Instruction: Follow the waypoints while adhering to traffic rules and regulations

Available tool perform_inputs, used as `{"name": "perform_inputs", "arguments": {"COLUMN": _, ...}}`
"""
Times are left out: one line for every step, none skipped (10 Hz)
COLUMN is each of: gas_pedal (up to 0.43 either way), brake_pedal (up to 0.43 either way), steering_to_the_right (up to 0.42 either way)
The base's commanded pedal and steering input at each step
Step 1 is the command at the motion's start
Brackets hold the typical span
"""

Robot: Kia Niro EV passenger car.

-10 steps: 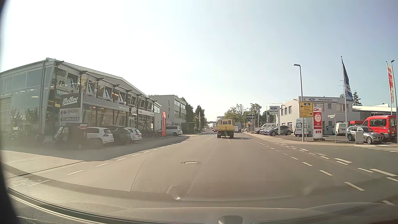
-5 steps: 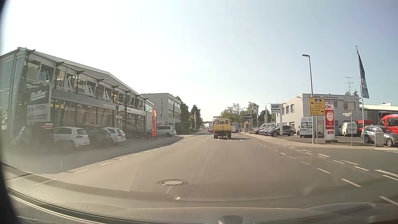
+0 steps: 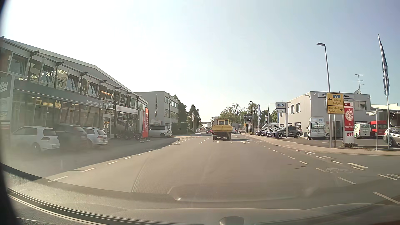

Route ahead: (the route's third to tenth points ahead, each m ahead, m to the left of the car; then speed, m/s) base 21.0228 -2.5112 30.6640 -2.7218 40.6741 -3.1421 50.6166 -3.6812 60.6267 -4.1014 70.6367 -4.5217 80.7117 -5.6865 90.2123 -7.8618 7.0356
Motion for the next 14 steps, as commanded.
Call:
{"name": "perform_inputs", "arguments": {"gas_pedal": 0.0, "brake_pedal": 0.018, "steering_to_the_right": 0.009}}
{"name": "perform_inputs", "arguments": {"gas_pedal": 0.0, "brake_pedal": 0.018, "steering_to_the_right": 0.007}}
{"name": "perform_inputs", "arguments": {"gas_pedal": 0.0, "brake_pedal": 0.018, "steering_to_the_right": 0.007}}
{"name": "perform_inputs", "arguments": {"gas_pedal": 0.0, "brake_pedal": 0.018, "steering_to_the_right": 0.007}}
{"name": "perform_inputs", "arguments": {"gas_pedal": 0.008, "brake_pedal": 0.018, "steering_to_the_right": 0.006}}
{"name": "perform_inputs", "arguments": {"gas_pedal": 0.028, "brake_pedal": 0.018, "steering_to_the_right": 0.007}}
{"name": "perform_inputs", "arguments": {"gas_pedal": 0.039, "brake_pedal": 0.018, "steering_to_the_right": 0.007}}
{"name": "perform_inputs", "arguments": {"gas_pedal": 0.039, "brake_pedal": 0.018, "steering_to_the_right": 0.007}}
{"name": "perform_inputs", "arguments": {"gas_pedal": 0.039, "brake_pedal": 0.018, "steering_to_the_right": 0.007}}
{"name": "perform_inputs", "arguments": {"gas_pedal": 0.039, "brake_pedal": 0.018, "steering_to_the_right": 0.007}}
{"name": "perform_inputs", "arguments": {"gas_pedal": 0.039, "brake_pedal": 0.018, "steering_to_the_right": 0.007}}
{"name": "perform_inputs", "arguments": {"gas_pedal": 0.039, "brake_pedal": 0.018, "steering_to_the_right": 0.006}}
{"name": "perform_inputs", "arguments": {"gas_pedal": 0.047, "brake_pedal": 0.012, "steering_to_the_right": 0.006}}
{"name": "perform_inputs", "arguments": {"gas_pedal": 0.047, "brake_pedal": 0.018, "steering_to_the_right": 0.007}}
